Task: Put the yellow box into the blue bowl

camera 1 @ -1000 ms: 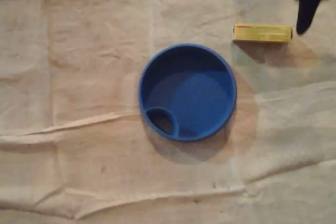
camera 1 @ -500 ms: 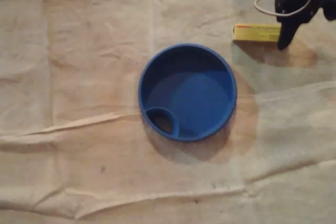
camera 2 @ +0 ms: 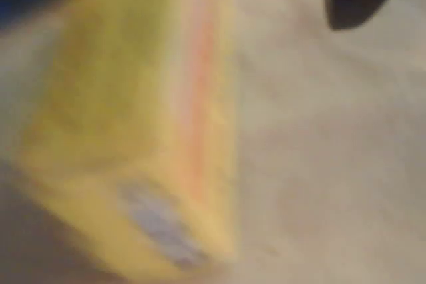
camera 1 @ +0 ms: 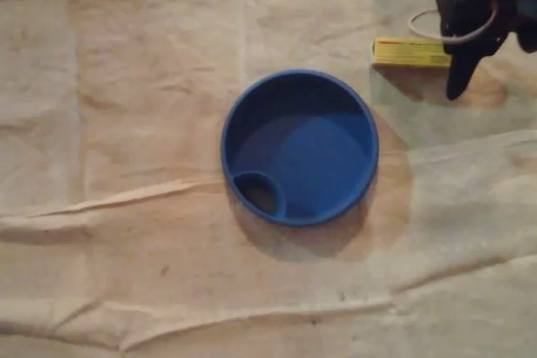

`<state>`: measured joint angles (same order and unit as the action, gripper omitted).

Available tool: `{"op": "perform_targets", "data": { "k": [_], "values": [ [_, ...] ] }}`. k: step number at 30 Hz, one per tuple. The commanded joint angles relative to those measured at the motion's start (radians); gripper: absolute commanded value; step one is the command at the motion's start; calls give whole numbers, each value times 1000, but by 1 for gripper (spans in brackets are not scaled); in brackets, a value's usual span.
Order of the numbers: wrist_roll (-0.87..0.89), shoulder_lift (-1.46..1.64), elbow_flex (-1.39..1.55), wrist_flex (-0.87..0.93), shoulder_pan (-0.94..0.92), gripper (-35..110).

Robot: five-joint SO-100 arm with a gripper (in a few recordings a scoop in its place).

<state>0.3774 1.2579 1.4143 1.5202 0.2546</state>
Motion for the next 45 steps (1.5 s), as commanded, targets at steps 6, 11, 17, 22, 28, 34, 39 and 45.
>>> {"op": "perform_targets", "data": {
  "k": [6,11,17,22,28,34,39,45],
  "values": [
    [0,-72,-221,8,-8,43],
    [0,-163,-233,11,-18,43],
    [0,-192,-247,66,-8,43],
    [-2,-192,-247,74,-17,43],
    [-2,-186,-247,74,-9,43],
    [-2,-192,-247,74,-9,43],
    [-2,-192,-247,74,-9,43],
    [-2,-186,-249,74,-9,41]
  ]
}}
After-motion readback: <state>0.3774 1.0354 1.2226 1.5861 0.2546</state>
